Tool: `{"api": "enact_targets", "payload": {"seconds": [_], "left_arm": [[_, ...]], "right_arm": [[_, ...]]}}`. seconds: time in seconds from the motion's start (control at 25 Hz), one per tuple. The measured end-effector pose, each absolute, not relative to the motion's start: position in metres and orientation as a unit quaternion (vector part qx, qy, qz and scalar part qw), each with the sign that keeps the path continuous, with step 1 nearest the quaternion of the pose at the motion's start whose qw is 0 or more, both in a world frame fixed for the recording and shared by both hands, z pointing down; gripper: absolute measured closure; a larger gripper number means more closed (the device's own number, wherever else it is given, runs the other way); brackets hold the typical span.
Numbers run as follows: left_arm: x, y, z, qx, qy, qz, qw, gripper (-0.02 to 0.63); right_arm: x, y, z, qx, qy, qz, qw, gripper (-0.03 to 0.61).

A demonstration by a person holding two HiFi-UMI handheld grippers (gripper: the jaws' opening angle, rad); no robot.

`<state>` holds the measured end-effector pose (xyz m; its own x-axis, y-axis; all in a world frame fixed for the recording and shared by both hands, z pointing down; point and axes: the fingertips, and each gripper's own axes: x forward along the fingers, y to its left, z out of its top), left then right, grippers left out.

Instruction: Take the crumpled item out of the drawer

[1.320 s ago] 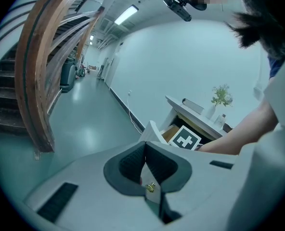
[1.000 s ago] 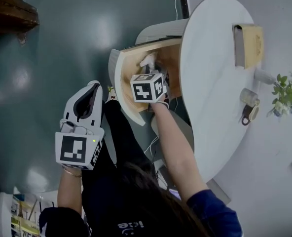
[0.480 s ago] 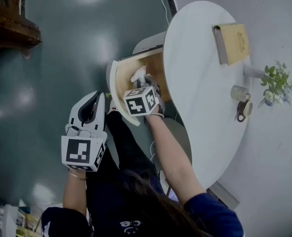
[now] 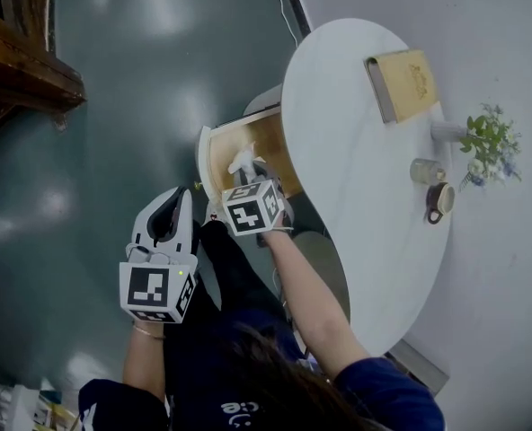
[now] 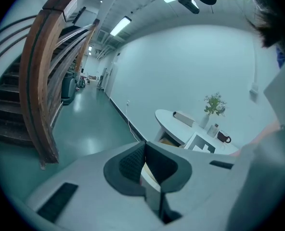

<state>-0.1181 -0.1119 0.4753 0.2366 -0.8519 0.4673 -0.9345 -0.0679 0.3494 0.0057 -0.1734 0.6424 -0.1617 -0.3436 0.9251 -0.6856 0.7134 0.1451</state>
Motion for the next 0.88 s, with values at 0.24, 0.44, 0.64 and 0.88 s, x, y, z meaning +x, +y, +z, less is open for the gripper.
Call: {"api": "enact_targets", "payload": {"seconds": [0.24,0.44,0.64,0.88], "left_arm": [[-0.104,-0.109,0.448,0.741,-0.610,0.085,0.267,0.609],[-0.094,-0.105,0.433,0.749,-0.602,0.083,0.263,0.609],[-0.087,-0.106,0.416,0.761,-0.592,0.080,0.252,0.609],[-0.087,-0.115,0.404,0.766,-0.590,0.081,0.243,0.609]], "right_arm": [[-0.002,-0.169,0.614,0.348,-0.762,0.160,0.522,0.468],[0.000,-0.161,0.597,0.352,-0.770,0.157,0.509,0.468],[0.006,-0.153,0.579,0.366,-0.774,0.170,0.489,0.468],[0.013,-0.146,0.555,0.371,-0.782,0.189,0.463,0.468]]}}
